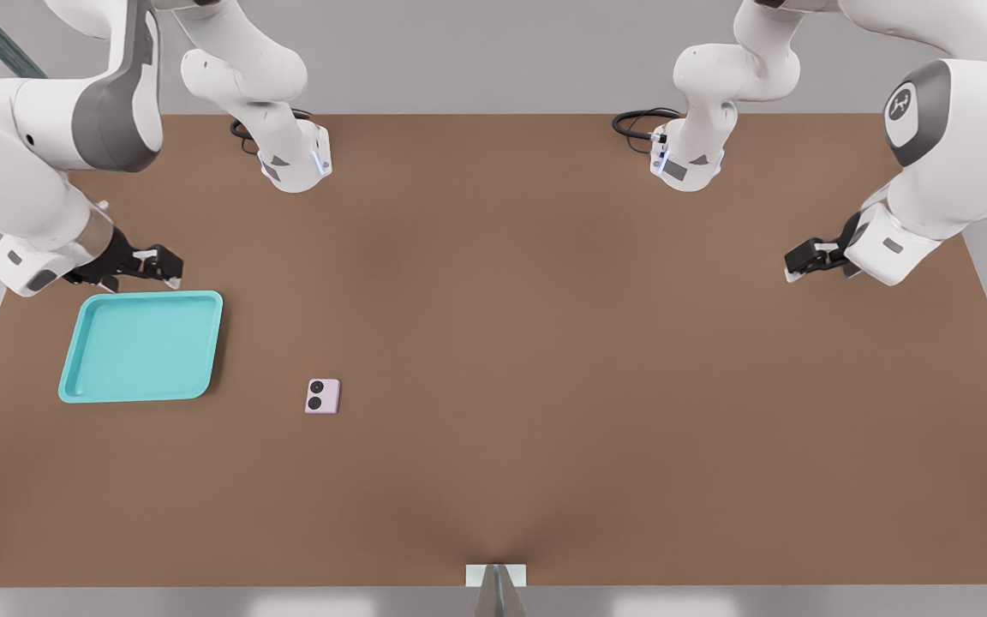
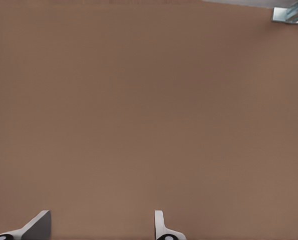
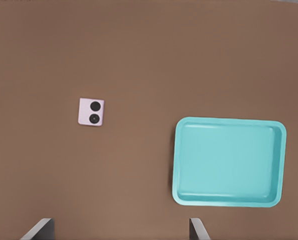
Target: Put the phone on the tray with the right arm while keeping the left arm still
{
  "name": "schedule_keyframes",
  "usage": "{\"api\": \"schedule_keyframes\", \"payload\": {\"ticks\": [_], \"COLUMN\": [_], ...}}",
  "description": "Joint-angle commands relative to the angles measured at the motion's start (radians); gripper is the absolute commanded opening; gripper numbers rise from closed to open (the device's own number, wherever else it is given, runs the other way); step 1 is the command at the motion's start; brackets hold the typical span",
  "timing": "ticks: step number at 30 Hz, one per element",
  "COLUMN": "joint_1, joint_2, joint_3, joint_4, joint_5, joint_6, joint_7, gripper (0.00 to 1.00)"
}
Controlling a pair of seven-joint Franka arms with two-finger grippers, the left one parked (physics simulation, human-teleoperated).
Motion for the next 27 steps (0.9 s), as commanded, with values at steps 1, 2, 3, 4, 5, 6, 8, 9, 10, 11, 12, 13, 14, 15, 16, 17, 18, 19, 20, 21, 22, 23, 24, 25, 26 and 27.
{"api": "schedule_keyframes", "payload": {"ticks": [1,2,3,4,5,6,8,9,10,11,12,13,14,15,16,17,18,19,20,21,22,23,24,25,26,27], "joint_1": [-0.01,-0.007,-0.003,0.022,0.051,0.092,0.152,0.194,0.216,0.235,0.235,0.23,0.226,0.23,0.226,0.223,0.223,0.223,0.224,0.215,0.204,0.206,0.206,0.194,0.174,0.151], "joint_2": [0.001,0.001,0.004,0.051,0.105,0.154,0.254,0.309,0.362,0.401,0.456,0.487,0.507,0.527,0.537,0.556,0.57,0.574,0.583,0.585,0.587,0.591,0.587,0.583,0.583,0.574], "joint_3": [0.0,0.001,0.006,0.023,0.034,0.037,0.038,0.04,0.04,0.04,0.038,0.037,0.035,0.037,0.037,0.037,0.035,0.035,0.035,0.035,0.037,0.037,0.038,0.038,0.055,0.077], "joint_4": [0.0,0.002,0.004,0.01,0.022,0.019,0.011,0.019,0.022,0.022,0.022,0.022,0.022,0.017,0.016,0.014,0.013,0.01,0.002,-0.013,-0.024,-0.03,-0.046,-0.059,-0.073,-0.116], "joint_5": [0.001,-0.001,0.001,0.001,-0.002,0.002,0.027,0.022,0.016,0.019,0.027,0.031,0.031,0.031,0.031,0.031,0.031,0.031,0.031,0.031,0.031,0.031,0.031,0.031,0.03,0.03], "joint_6": [0.01,0.01,0.013,0.028,0.059,0.138,0.258,0.332,0.385,0.451,0.517,0.536,0.566,0.591,0.592,0.596,0.596,0.596,0.596,0.596,0.596,0.596,0.596,0.596,0.609,0.651], "joint_7": [-0.018,-0.021,-0.009,0.037,0.098,0.16,0.22,0.308,0.419,0.457,0.523,0.537,0.563,0.566,0.568,0.568,0.568,0.568,0.568,0.568,0.566,0.566,0.566,0.562,0.56,0.554], "gripper": [1.0,1.0,1.0,1.0,1.0,1.0,1.0,1.0,1.0,1.0,1.0,1.0,1.0,1.0,1.0,1.0,1.0,1.0,1.0,1.0,1.0,1.0,1.0,1.0,1.0,1.0]}}
